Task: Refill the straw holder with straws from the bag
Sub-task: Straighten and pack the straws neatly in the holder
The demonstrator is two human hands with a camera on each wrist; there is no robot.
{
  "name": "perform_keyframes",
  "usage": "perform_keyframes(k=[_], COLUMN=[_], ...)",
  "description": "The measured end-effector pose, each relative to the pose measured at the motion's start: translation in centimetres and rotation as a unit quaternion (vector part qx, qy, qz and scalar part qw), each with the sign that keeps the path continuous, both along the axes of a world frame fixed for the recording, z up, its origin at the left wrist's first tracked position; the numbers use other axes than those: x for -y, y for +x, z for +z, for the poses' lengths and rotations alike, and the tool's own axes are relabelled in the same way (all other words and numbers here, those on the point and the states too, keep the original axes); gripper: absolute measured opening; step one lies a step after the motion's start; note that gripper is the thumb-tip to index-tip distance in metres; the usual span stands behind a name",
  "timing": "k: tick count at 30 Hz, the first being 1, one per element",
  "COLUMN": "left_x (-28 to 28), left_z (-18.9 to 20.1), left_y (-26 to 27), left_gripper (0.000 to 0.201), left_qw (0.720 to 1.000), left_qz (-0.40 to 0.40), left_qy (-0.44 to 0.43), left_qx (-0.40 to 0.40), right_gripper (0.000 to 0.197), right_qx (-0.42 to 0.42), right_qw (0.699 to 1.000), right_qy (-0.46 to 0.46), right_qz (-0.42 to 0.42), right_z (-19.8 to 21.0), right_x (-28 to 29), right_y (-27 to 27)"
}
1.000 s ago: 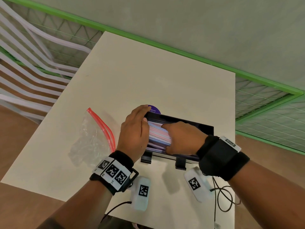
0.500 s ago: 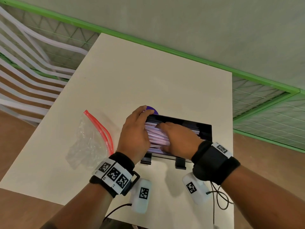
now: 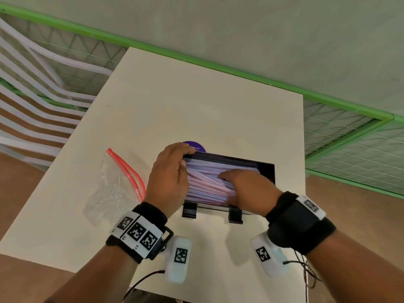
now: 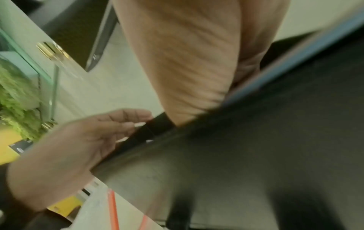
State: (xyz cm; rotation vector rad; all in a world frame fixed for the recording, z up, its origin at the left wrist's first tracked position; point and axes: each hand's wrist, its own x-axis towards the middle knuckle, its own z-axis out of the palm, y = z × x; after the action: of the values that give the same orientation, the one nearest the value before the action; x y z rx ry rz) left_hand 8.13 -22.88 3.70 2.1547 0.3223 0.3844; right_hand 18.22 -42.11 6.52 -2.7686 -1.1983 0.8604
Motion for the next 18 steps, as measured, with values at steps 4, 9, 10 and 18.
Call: perform_keyframes(k=[4,9,10,18], left_x=[0.9,1.1,1.1,1.1], left_z=[-0.5,-1.2,-1.2,-0.9], left_y=[-0.2,-0.1,-0.1,-0.2], left_gripper=[0.038,0.034,0.033,0.038], left_qw=[1.0,1.0,1.0,0.997], left_qz=[0.011,0.016,0.016,0.008], left_qy=[-0.005,0.017,0.022,0.061], left_qx=[-0.006,-0.01,-0.012,-0.04], right_gripper=[0.055,0.043,0.044,0.053], right_qx=[-0.021,-0.034,-0.038,-0.006], right_qw=[1.0,0.999,0.999,0.998], right_qy=[0.02,-0.002,-0.002,-0.041], right_qz=[0.003,0.002,-0.003,0.042], right_z=[-1.2,-1.2,-1.1,1.8], right_x=[-0.8,-1.2,-1.3,-1.7], right_y=[0.4,0.4,0.4,1.3])
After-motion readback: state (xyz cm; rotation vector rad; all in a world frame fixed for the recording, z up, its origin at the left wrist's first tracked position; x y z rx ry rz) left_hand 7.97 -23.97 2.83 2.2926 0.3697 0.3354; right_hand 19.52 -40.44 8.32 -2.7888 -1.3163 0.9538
